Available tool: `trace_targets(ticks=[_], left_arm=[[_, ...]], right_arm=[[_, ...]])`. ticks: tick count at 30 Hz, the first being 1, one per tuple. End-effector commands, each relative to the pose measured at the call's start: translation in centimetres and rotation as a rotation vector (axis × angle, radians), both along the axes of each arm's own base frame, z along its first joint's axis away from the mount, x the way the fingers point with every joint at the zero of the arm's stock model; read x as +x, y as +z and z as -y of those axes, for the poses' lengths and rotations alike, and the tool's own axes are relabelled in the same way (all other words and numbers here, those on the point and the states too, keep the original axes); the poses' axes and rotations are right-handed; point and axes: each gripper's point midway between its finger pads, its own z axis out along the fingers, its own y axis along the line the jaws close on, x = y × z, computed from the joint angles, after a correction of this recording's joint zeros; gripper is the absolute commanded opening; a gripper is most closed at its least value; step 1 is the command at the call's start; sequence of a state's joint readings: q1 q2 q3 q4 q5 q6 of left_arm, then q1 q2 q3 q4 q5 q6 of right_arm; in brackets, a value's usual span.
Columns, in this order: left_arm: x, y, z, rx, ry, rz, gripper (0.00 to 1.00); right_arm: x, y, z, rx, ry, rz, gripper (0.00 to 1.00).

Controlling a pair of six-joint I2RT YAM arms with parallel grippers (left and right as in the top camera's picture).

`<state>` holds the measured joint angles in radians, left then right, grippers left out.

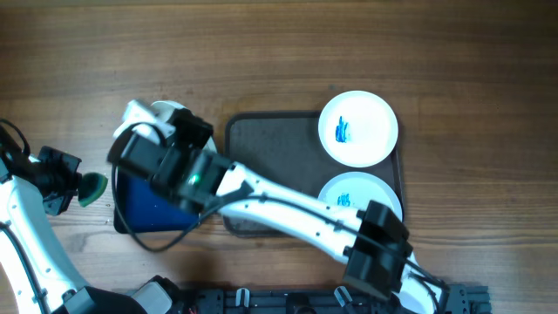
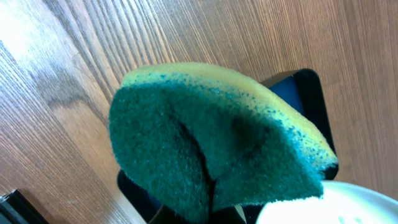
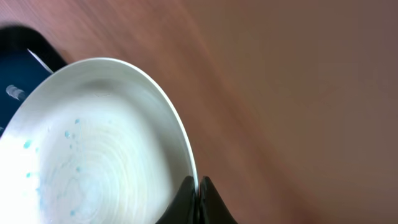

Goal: Clean dirty plates on tray and stack at the side
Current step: 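Move the plate to the right side and set it on the table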

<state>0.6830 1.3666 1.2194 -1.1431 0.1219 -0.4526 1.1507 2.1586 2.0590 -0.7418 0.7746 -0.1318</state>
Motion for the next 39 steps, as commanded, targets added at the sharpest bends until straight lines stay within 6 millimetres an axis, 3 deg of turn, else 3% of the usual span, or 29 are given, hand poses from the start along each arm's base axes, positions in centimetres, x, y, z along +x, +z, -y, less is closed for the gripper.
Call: trace_targets(ticks=[1,3,5,9,11,13,15,18,22,25,27,33,36,39], left_arm=[[0.5,1.4,-0.4,0.021,0.011,0.048,0.04],[0.5,1.3,-0.4,0.019,0.01,0.046,0.04],[0.7,1.1,-0.2,0.015,0.002,0.041,0.04],[1.5,1.0,0.8,0.015,-0.043,0.041,0.04],[2.5,1.0,1.9,0.018,-0.094,0.047,0.04],[3.5,0.8,3.2,0.019,-0.149,0.049,0.04],[4.8,0.5,5.0,0.036,-0.226,0.04,0.04],[5.9,0.0,7.2,0.066,-0.321,0.011,0.04],[6.9,-1.0,10.4,0.083,-0.443,-0.028,0.04],[7.2,-1.5,11.9,0.084,-0.494,-0.044,0.04],[7.3,-1.5,12.5,0.084,-0.514,-0.044,0.04],[7.1,-1.6,12.5,0.082,-0.521,-0.053,0.04],[7.1,-1.6,12.5,0.082,-0.521,-0.053,0.04],[7.0,-1.6,12.5,0.081,-0.522,-0.054,0.04]], right_arm=[[1.0,0.9,0.4,0.425,-0.133,-0.246,0.05],[2.1,2.1,1.9,0.529,-0.158,-0.334,0.04],[3.8,4.2,4.6,0.634,-0.204,-0.395,0.04],[8.1,7.3,13.5,0.777,-0.383,-0.43,0.05],[10.3,7.1,21.0,0.809,-0.559,-0.451,0.05],[11.4,6.0,26.6,0.81,-0.683,-0.487,0.05],[11.7,4.4,33.7,0.823,-0.849,-0.544,0.05],[11.0,3.1,42.2,0.853,-1.057,-0.572,0.05],[8.4,1.7,50.9,0.873,-1.297,-0.584,0.05],[6.2,-0.8,55.4,0.863,-1.446,-0.611,0.05],[4.9,-4.0,57.9,0.861,-1.526,-0.643,0.05],[1.9,-11.8,62.5,0.899,-1.679,-0.659,0.05],[-0.6,-15.4,65.0,0.923,-1.773,-0.672,0.05],[-1.6,-16.7,66.1,0.934,-1.82,-0.69,0.05]])
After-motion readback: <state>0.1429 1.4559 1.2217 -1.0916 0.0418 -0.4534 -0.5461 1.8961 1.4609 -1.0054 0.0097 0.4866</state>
